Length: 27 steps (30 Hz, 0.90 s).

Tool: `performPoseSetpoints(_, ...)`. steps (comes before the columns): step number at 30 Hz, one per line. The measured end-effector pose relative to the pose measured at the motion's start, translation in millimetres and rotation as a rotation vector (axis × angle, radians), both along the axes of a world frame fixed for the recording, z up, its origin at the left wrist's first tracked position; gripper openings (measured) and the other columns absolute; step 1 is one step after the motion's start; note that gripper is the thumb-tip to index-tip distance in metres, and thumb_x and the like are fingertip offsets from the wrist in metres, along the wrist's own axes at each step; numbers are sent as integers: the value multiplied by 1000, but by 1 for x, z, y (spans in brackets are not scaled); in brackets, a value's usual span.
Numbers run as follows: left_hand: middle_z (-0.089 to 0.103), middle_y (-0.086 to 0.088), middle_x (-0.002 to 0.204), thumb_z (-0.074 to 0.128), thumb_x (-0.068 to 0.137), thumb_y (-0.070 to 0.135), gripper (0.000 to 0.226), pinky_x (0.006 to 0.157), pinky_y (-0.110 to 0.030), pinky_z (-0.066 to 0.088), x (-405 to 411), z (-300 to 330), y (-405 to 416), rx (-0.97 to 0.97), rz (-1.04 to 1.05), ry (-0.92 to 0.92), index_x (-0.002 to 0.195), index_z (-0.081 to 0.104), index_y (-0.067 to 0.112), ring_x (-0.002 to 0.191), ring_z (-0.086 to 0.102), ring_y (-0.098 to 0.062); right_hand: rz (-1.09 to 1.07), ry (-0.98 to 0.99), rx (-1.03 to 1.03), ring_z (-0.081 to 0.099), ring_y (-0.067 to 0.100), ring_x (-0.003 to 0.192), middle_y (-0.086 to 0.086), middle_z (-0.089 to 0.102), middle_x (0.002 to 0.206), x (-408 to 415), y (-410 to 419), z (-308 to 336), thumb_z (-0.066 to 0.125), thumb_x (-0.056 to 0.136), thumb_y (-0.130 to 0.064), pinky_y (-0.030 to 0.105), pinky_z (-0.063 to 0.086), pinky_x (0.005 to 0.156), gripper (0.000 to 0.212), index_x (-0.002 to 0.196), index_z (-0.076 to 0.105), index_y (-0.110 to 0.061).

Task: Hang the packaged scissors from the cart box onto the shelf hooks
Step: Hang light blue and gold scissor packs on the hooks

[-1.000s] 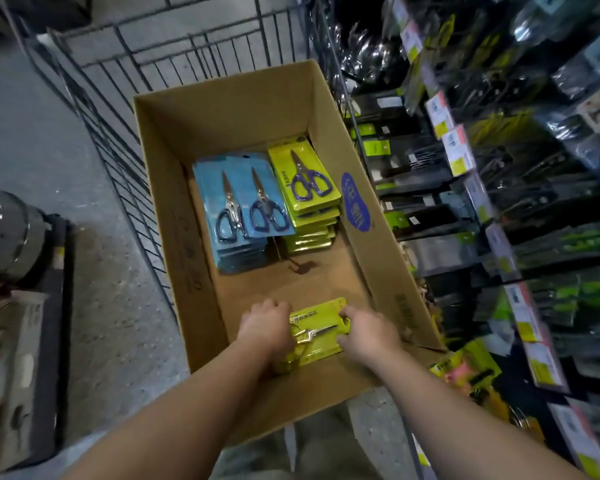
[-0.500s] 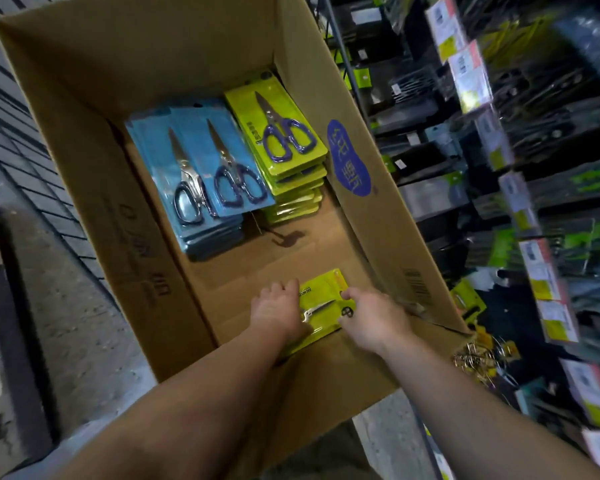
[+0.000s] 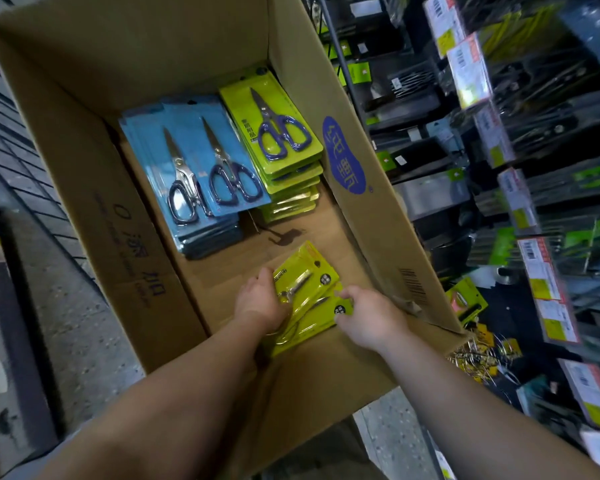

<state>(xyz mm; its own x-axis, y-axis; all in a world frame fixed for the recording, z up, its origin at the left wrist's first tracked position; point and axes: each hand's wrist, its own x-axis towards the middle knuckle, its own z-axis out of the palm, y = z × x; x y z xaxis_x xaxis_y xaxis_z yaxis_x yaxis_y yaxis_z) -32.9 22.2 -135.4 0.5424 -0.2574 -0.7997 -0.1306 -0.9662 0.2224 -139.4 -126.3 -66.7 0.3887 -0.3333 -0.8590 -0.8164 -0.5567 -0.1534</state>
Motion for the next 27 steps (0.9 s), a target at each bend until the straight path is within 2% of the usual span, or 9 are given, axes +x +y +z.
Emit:
performPoseSetpoints(5,58,-6,128,81,79,26,73,98,-37,50,9,17,-1,-188,361,239,139,40,16,113,60,-25,-153,-7,22,53,25,126,6,57,137,4,0,-1,63,90,-41,31,44,99,55,139,48,-21)
performPoseSetpoints(7,62,-3,122,82,79,20,72,95,-36,52,10,26,-4,-295,430,312,137,40,19,105,64,-21,-254,-23,60,53,26,127,7,56,138,6,-1,-1,64,89,-43,32,44,102,64,143,44,-14)
performPoseSetpoints(9,62,0,117,82,79,16,72,93,-35,53,9,34,-11,-370,454,377,136,39,24,101,65,-19,-388,-57,105,53,27,124,7,57,136,6,0,0,66,89,-41,31,43,100,61,140,47,-11)
performPoseSetpoints(13,66,0,118,85,76,22,74,99,-42,52,0,29,-18,-457,412,419,138,46,15,105,66,-18,-733,-202,258,65,20,87,4,68,104,6,2,2,62,93,-17,41,58,81,5,92,64,-22)
performPoseSetpoints(15,68,-1,115,80,81,34,60,94,-37,54,0,21,-17,-426,456,438,131,54,13,98,67,-13,-772,-229,264,68,21,84,3,71,97,6,2,-1,58,93,-9,46,59,82,22,80,63,-26)
performPoseSetpoints(17,68,-6,115,70,88,42,45,93,-35,53,2,8,-12,-347,477,347,121,61,14,95,64,-15,-676,-231,185,69,28,91,4,72,99,5,1,-6,58,91,-11,50,57,84,21,78,61,-27)
performPoseSetpoints(20,63,-8,119,70,87,35,36,100,-37,46,7,-17,-1,-152,162,58,118,61,19,113,59,-28,-568,-186,69,66,35,93,8,69,104,3,-1,-9,57,91,-15,50,56,82,9,92,60,-23)
performPoseSetpoints(24,49,-5,130,76,76,50,69,104,-34,38,-7,-24,1,-40,-186,4,135,48,27,124,45,-28,-493,-140,-5,66,38,95,10,66,110,3,-2,-12,55,93,-16,49,55,84,18,111,56,-14)
performPoseSetpoints(27,50,-6,130,69,79,56,66,103,-37,36,-18,-26,-2,-11,-304,-67,134,45,29,125,44,-28,-486,-137,8,66,38,97,9,67,112,3,-1,-17,56,93,-17,48,55,84,22,115,55,-15)
